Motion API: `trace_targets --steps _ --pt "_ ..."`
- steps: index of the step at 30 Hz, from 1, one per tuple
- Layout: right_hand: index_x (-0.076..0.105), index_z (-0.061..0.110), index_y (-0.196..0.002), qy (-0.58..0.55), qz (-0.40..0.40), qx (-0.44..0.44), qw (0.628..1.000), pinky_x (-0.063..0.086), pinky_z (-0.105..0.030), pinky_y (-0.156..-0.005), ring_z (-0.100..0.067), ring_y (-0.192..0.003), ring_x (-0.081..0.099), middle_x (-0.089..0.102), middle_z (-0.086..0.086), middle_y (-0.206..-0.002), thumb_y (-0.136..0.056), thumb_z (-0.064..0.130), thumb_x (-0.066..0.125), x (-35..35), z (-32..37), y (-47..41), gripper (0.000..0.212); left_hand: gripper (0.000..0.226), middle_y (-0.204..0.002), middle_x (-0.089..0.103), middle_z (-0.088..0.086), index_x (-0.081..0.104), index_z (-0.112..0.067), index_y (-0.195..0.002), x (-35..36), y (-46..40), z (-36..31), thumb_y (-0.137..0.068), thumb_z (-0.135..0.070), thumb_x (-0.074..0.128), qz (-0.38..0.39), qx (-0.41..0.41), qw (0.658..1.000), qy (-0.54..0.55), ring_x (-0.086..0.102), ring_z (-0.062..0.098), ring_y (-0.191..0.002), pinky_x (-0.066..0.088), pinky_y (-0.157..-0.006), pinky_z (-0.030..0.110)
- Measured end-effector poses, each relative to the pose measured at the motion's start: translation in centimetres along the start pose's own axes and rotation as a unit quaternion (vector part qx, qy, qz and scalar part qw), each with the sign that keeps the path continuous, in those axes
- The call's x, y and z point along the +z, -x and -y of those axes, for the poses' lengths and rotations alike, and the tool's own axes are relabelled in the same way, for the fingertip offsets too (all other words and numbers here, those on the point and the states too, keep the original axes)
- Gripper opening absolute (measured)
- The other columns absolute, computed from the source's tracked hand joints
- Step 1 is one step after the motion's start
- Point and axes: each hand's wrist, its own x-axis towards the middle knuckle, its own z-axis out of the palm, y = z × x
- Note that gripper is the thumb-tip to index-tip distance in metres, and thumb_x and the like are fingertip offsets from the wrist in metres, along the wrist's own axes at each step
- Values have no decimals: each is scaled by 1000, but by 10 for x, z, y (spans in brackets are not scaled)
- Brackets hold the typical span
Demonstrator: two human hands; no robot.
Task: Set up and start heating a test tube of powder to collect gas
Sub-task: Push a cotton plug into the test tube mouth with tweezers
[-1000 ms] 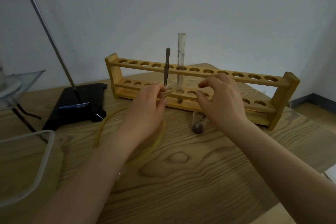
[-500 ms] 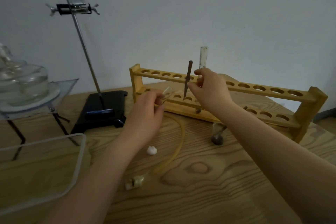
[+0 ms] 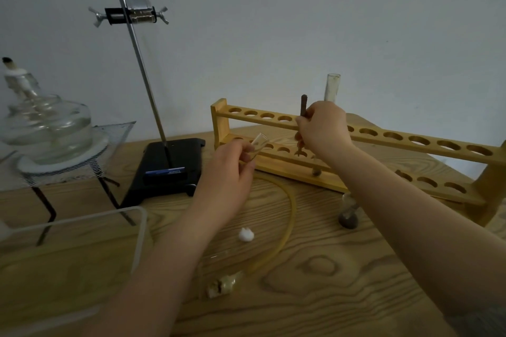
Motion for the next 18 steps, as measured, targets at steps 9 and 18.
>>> trace_targets --steps 9,18 --pt "61 13 -102 -108 -94 -92 985 58 -34 -67 -18 -70 66 67 -5 -83 -96 23 51 -12 17 16 16 26 -96 43 -21 50 -28 -120 -2 3 2 -95 -24 50 -10 -14 1000 -7 49 -3 -87 38 -68 11" --pt "64 16 -91 -141 -85 -165 973 50 -19 -65 -6 -73 60 63 8 -80 -92 28 57 -13 19 58 14 26 -94 45 -20 51 -29 -120 -7 15 8 -95 -22 49 -28 -17 999 -21 49 -2 -87 37 -70 11"
